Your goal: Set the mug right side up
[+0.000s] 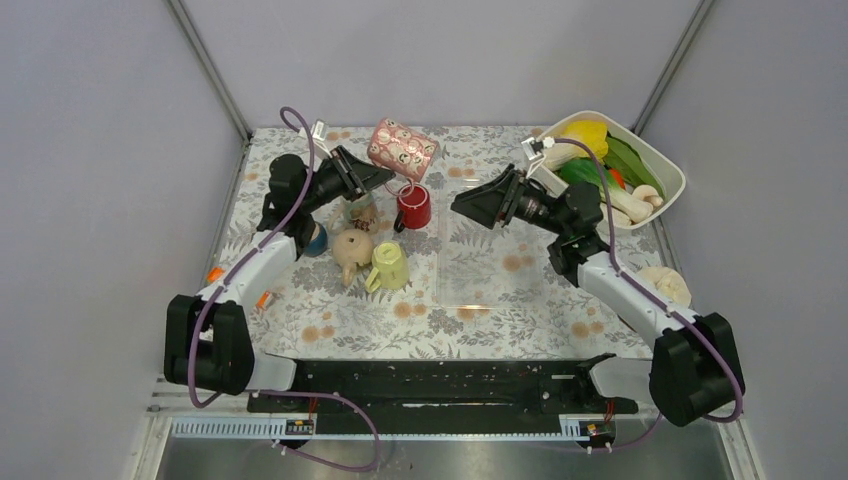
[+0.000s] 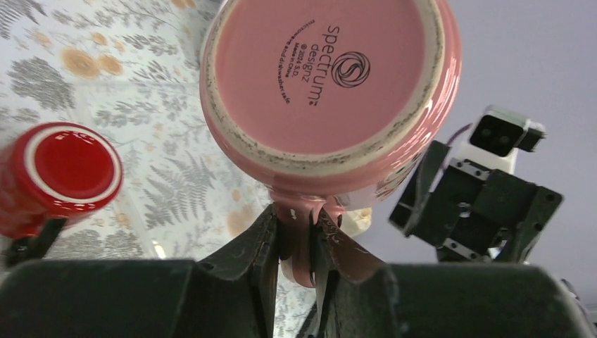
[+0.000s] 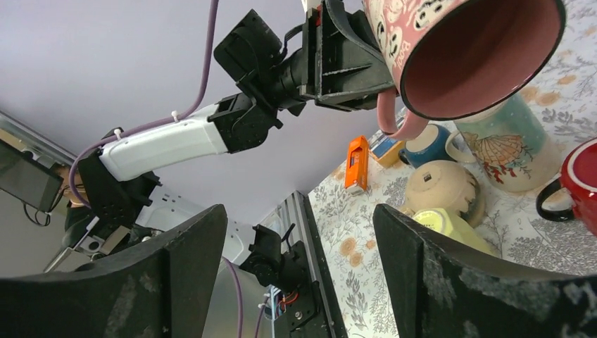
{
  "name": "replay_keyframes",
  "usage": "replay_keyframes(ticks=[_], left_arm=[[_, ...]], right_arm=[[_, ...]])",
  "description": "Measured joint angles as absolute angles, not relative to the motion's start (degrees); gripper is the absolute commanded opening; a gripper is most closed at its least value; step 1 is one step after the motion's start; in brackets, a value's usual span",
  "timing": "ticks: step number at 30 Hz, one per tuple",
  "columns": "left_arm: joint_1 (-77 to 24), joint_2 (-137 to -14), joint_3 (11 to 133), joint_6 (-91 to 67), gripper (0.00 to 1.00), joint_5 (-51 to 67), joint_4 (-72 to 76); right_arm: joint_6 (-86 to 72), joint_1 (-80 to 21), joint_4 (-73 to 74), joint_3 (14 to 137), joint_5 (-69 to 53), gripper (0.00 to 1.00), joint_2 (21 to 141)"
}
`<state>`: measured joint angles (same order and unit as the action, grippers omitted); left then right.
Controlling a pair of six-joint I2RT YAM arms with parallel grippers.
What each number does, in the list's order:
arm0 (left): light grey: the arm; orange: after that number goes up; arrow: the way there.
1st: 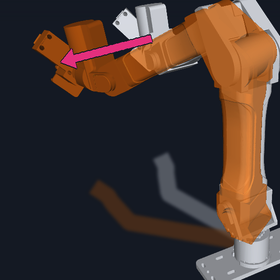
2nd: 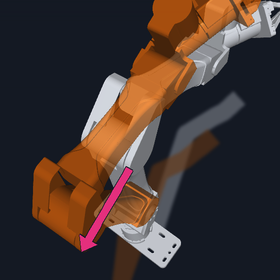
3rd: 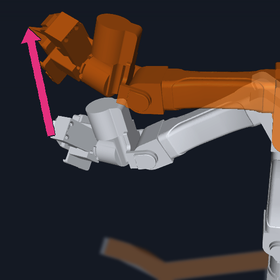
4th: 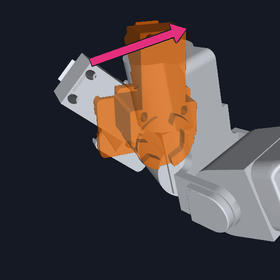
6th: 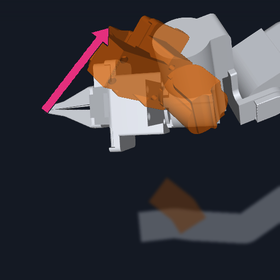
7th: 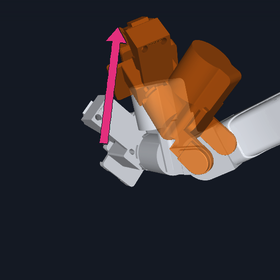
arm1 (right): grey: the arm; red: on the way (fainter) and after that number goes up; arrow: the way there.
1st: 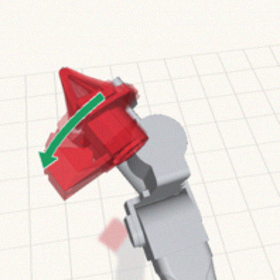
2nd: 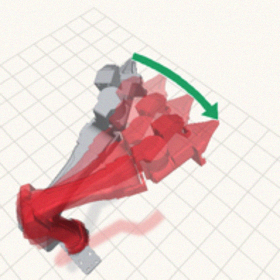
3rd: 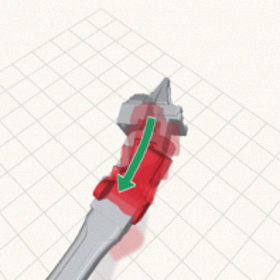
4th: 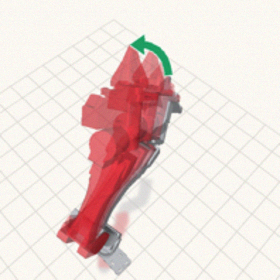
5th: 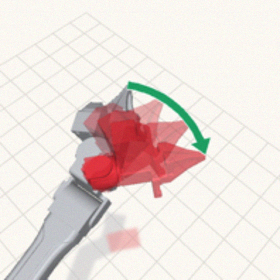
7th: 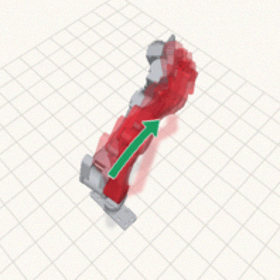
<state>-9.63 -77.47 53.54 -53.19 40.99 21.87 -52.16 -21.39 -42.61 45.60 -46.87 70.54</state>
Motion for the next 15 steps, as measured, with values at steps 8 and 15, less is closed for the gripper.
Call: replay_keyframes(ticks=[8, 15], left_arm=[[-12.34, -79.26, 48.66, -63.00, 0.00, 40.75, 36.93], [-13.02, -80.27, 46.28, -67.37, 0.00, 40.32, 45.87]], right_arm=[[-51.05, -26.22, -44.53, 45.65, -40.12, 0.77, 78.83], [-54.48, -28.10, -48.25, 46.28, -36.97, 0.77, 85.27]])
